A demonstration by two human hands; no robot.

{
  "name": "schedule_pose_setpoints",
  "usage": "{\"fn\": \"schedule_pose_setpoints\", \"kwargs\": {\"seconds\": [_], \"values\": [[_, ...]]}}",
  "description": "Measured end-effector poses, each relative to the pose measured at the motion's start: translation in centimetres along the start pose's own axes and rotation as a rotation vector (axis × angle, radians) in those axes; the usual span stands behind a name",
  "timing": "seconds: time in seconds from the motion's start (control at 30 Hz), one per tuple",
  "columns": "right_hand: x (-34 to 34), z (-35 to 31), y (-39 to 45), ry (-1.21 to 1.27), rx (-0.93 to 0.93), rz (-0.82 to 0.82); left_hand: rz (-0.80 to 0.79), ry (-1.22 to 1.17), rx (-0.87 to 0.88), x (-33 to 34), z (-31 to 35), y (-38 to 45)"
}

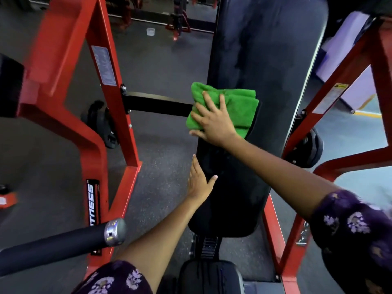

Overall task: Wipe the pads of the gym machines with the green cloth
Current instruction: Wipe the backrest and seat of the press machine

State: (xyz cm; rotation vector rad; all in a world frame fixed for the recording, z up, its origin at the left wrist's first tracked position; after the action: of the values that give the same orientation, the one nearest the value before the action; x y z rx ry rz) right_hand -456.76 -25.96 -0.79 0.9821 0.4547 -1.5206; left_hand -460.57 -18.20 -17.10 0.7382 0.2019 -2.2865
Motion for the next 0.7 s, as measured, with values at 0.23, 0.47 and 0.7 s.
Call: {"fn": "schedule_pose_setpoints", "kwargs": {"seconds": [0.23,0.47,0.7], "values": [[1.6,-1.1,-1.1,-0.081,-0.134,0.078,-0.05,0.045,0.004,1.2,-2.5,-1.9],[5.9,-7.0,-6.5,-0.132,-0.347,0.092,-0.106,0.075,-0.082,3.0,-4.0,-4.2],[5.1,-7.4,-5.6,-0.161,-0.114,0.068,-0.141,0.044,-0.125,4.0,-5.7,-5.5]]}}
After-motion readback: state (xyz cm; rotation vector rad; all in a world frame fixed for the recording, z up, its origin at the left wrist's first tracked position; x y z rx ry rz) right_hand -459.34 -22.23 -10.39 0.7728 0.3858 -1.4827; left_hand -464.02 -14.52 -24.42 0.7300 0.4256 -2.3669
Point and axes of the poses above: each hand's wrist, its own y-axis towards the middle knuckle, its own x-axis out of the palm, z = x × y, the point moved 5 cm from there along y, towards the middle knuckle, and after that the axes turned 10 degrees about x, right-handed, at the moved point
